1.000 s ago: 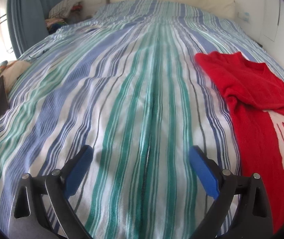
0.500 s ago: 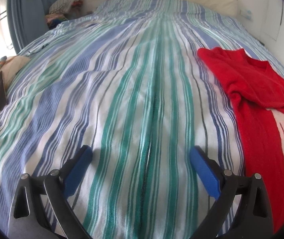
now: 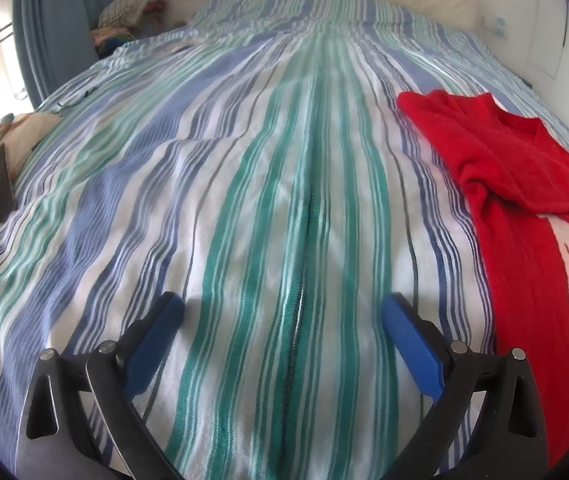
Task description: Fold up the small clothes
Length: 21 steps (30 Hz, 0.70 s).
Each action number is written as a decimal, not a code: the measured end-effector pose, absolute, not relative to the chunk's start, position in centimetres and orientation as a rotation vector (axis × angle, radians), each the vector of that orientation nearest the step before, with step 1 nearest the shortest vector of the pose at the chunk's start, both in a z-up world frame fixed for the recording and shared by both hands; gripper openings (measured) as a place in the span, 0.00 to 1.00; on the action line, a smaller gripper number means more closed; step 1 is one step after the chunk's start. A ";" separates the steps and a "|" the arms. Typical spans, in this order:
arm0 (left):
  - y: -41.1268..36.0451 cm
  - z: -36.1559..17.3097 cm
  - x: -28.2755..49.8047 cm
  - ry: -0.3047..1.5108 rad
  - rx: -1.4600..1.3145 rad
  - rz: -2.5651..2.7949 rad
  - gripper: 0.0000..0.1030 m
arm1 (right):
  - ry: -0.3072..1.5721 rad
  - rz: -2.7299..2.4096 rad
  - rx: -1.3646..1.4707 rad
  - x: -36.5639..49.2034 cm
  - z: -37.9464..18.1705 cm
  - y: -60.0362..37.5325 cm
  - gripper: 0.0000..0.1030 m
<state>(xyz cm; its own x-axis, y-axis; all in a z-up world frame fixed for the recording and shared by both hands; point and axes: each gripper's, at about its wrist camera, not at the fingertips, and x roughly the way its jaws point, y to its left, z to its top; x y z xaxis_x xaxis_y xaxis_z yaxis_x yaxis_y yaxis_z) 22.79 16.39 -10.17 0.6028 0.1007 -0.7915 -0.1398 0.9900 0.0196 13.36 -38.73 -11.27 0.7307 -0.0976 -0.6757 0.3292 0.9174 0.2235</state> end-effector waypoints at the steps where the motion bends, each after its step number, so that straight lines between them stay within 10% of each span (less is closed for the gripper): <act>1: 16.4 -10.2 22.8 0.913 -0.046 0.139 0.98 | 0.716 -0.240 0.342 13.4 -11.3 -38.7 0.90; 21: 16.3 -10.0 22.6 0.899 -0.048 0.140 0.98 | 0.718 -0.241 0.339 13.5 -11.4 -38.6 0.90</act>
